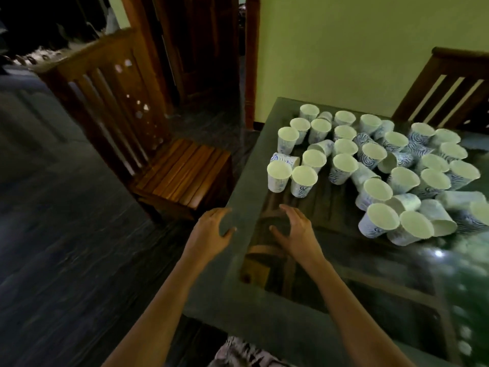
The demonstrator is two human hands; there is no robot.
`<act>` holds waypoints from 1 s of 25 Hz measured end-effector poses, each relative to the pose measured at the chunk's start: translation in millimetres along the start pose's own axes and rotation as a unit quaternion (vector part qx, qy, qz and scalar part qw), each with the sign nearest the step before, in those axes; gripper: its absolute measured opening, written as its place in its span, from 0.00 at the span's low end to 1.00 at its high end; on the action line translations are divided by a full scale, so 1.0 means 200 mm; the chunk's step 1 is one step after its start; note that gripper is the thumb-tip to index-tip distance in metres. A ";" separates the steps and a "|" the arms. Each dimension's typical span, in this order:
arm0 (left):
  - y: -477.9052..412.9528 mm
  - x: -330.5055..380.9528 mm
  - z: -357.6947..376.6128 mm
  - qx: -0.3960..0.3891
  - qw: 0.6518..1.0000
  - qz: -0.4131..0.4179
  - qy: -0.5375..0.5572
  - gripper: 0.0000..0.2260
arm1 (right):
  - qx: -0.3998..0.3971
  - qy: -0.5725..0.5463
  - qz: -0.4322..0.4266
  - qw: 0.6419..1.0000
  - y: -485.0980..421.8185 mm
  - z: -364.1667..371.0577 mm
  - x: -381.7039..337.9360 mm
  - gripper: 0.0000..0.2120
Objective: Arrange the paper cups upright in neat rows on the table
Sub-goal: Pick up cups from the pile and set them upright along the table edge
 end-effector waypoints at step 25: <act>-1.09 0.12 0.45 -0.119 0.964 0.121 0.206 0.34 | 0.298 -0.150 0.229 0.914 -0.60 -0.09 0.33 0.42</act>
Point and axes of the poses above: each hand's wrist, its own y-axis away from the middle knuckle, its own z-axis out of the palm, x = y × z, the point moved 4 cm from there along -y, towards the middle knuckle, and after that the axes turned 6 degrees about -y, right-handed, at the moved point
